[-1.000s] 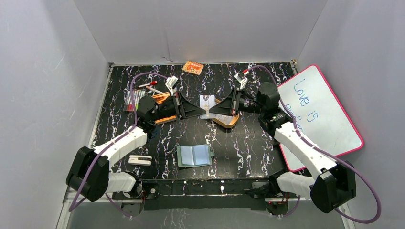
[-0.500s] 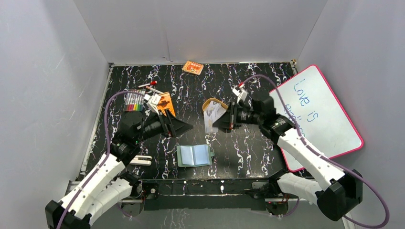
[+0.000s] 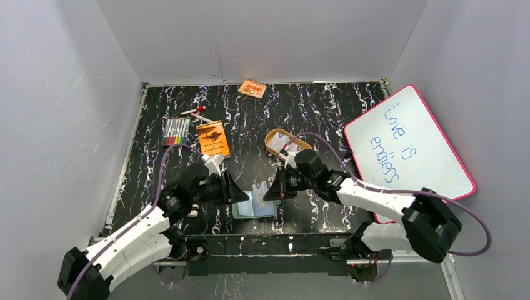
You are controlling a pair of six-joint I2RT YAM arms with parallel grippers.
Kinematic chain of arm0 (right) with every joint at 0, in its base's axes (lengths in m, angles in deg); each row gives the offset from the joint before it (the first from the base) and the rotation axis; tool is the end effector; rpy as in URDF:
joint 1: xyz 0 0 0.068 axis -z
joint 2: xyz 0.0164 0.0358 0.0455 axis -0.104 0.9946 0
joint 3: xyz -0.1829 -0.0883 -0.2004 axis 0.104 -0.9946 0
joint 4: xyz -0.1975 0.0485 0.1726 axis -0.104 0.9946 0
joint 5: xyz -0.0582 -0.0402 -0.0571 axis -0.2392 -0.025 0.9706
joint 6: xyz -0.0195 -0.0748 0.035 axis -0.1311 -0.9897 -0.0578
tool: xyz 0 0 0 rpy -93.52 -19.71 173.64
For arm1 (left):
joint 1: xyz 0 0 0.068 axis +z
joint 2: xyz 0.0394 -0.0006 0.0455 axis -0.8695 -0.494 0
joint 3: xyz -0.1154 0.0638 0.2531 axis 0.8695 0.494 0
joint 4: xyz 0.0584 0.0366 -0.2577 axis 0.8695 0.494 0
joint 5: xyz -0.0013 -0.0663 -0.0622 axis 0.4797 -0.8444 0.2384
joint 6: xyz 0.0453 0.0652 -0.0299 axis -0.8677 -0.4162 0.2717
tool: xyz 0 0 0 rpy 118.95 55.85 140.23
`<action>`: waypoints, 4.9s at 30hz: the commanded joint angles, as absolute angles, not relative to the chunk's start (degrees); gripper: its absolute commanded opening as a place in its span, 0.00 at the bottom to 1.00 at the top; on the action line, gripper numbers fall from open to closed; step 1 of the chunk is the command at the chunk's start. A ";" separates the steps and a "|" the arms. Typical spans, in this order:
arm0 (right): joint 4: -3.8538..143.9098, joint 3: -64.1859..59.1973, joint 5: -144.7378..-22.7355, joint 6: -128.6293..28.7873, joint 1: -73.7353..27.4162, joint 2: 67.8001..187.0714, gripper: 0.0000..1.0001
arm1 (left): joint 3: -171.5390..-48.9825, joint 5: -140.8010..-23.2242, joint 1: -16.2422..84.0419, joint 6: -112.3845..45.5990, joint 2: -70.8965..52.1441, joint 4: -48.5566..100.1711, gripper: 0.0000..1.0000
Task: Put the credit cards into the card holder
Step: Insert the credit card into the card holder.
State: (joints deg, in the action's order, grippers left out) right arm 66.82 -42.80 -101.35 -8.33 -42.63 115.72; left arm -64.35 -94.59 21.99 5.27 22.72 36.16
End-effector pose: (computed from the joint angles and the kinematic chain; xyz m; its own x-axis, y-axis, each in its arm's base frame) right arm 0.1642 0.2343 0.2084 -0.9163 -0.0166 -0.4002 -0.3524 0.5082 0.7858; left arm 0.1447 -0.1484 0.2260 -0.8542 -0.2395 -0.4614 0.2751 0.5448 -0.7922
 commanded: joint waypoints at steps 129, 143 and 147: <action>49.44 -41.03 -91.07 2.84 -50.40 138.95 0.47 | -50.48 -79.54 21.64 13.10 16.31 36.30 0.00; 60.47 -30.76 -91.04 -6.13 -53.37 144.74 0.47 | -51.48 -80.61 21.69 12.87 13.54 32.59 0.00; 65.93 -29.36 -86.29 -7.32 -53.84 142.91 0.47 | -51.89 -80.12 21.64 12.76 13.34 33.19 0.00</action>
